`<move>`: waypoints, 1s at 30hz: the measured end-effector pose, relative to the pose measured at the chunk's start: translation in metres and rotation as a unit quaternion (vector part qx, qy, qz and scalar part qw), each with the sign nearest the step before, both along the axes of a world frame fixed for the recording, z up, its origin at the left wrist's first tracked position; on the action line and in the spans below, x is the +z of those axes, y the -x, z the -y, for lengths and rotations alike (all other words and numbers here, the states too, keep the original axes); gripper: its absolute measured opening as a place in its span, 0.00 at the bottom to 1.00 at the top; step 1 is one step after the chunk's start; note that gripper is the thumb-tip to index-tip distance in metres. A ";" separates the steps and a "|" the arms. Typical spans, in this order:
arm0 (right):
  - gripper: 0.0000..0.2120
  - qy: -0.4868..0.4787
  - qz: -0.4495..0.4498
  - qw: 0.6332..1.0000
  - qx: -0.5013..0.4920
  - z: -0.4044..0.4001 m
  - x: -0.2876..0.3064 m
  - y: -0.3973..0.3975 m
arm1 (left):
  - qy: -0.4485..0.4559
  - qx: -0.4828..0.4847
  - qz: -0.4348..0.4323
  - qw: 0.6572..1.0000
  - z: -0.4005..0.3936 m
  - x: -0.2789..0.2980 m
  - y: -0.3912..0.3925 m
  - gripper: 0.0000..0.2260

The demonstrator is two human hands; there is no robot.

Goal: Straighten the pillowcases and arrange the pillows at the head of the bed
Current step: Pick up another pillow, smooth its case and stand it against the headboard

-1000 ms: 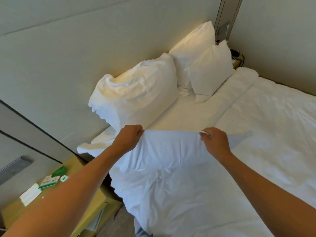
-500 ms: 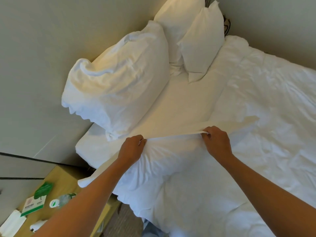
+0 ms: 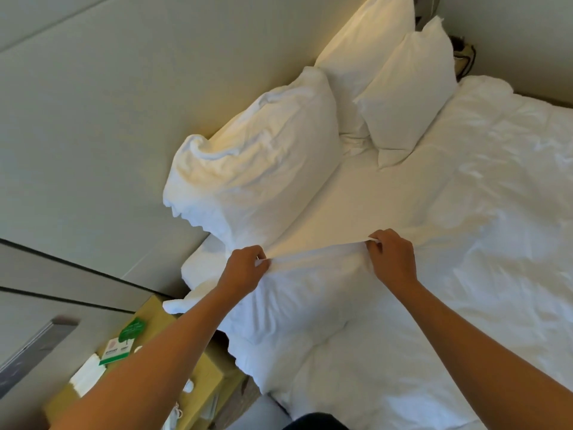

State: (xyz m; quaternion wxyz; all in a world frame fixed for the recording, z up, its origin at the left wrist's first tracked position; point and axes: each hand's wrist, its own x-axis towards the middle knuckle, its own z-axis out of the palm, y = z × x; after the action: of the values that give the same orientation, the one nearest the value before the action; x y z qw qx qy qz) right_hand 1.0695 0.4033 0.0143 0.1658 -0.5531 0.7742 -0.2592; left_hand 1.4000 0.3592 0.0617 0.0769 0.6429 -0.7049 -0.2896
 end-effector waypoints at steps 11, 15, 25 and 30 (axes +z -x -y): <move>0.06 0.006 0.034 0.998 0.053 0.021 0.004 0.029 | 0.012 -0.003 0.031 0.999 0.014 0.020 0.017 0.15; 0.09 -0.006 0.000 0.997 0.072 0.049 0.034 0.035 | 0.049 0.002 0.031 0.998 0.032 0.037 0.021 0.17; 0.08 0.127 -0.039 0.984 0.117 0.152 0.120 0.018 | 0.114 0.094 -0.005 0.989 0.086 0.083 -0.003 0.17; 0.12 0.161 -0.062 0.973 0.151 0.209 0.149 0.013 | 0.151 0.128 -0.028 0.980 0.106 0.098 -0.005 0.17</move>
State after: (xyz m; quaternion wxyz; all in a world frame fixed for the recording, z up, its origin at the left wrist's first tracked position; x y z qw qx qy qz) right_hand 1.0569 0.1940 0.1638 0.0636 -0.6981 0.6385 -0.3176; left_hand 1.4053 0.2537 0.1598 0.2299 0.7004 -0.6498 -0.1853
